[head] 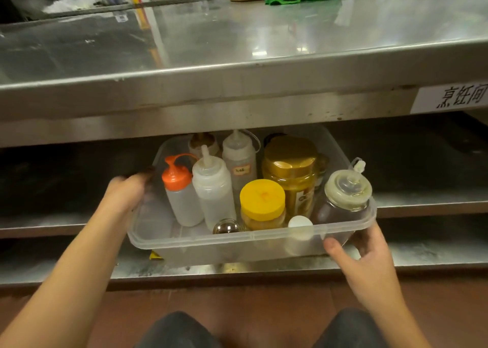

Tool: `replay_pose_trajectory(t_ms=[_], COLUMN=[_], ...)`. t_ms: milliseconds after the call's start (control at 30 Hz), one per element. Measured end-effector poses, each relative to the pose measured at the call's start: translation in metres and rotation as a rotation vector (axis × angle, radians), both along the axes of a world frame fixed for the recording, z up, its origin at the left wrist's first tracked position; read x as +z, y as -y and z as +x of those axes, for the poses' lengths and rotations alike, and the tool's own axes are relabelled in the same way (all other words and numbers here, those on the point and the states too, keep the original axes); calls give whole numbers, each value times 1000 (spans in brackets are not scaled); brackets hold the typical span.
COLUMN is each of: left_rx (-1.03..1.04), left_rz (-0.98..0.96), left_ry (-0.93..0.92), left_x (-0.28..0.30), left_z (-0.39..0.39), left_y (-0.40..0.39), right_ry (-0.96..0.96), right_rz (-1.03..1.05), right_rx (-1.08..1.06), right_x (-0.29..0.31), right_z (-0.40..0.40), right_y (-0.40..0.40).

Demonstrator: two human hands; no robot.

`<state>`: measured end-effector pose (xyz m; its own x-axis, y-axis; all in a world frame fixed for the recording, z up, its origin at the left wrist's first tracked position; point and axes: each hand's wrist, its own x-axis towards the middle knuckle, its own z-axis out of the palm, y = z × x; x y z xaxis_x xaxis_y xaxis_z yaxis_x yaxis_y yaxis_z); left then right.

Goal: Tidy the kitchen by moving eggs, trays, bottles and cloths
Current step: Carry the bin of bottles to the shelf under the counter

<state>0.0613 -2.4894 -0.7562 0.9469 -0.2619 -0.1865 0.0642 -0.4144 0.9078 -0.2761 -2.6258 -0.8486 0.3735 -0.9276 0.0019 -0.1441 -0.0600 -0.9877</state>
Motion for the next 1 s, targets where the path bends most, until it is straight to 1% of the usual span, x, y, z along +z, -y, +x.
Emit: replay_pose_trajectory(t_ms=[100,167,267,333,367,433,500,633,733,1000], left_rx=[-10,-8,16,39,36,-9,-61,-29,-9,-3], left_rz=[-135,-192,-278,-377,-397,-372,-359,-387,-382,-385], left_ry=[-126,-145,3,70,95,144,204,226,247,269], left_x=[3,-5,-43,-71,-82,-95,-97,-98,-98,-102], left_z=[-9,-21,-44,-63,-73,-91,-104,-110,-108,-110], left_y=[-10,-22,-50,-69,-76,-83,-83,-76,-75,-73], right_ry=[34,57,93,95,91,105,137,179,207,198], right_rz=[-39,-51,-73,-88,-95,-99,-94,-60,-79,-120], right_rx=[-28,-36,-36,-32,-33,-53,-116,-217,-202,-163], right_x=[0,-1,-3,-4,-6,-10,-15,-20,-21,-30], right_z=[3,5,6,7,7,9,11,14,15,8], right_y=[-3,-3,-4,-3,-3,-3,-6,-15,-14,-12])
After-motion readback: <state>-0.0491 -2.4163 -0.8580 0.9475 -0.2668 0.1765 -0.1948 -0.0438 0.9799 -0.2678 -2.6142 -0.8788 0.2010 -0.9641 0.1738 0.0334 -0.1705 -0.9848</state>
